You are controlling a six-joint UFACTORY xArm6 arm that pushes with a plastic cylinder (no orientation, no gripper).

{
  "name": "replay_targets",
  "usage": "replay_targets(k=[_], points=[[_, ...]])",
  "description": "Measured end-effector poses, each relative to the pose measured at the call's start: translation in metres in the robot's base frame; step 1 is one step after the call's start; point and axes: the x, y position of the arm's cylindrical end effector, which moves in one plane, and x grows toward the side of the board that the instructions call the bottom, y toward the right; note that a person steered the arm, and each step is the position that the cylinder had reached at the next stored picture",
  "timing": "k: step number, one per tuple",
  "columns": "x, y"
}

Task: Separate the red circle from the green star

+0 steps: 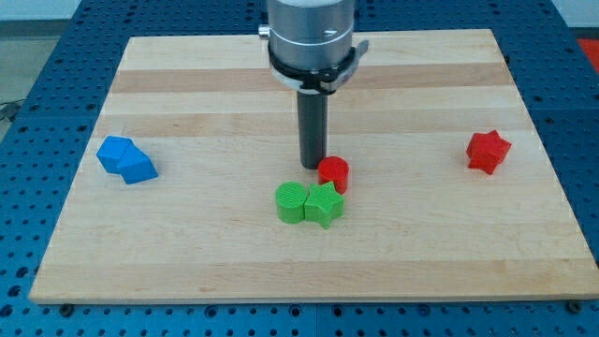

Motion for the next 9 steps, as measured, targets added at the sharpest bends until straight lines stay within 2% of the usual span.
replay_targets(k=[2,3,4,5,7,9], points=[[0.008,0.020],[0.001,0.002],[0.015,-0.007],[0.042,0.009],[0.046,0.113],[0.047,0.127]])
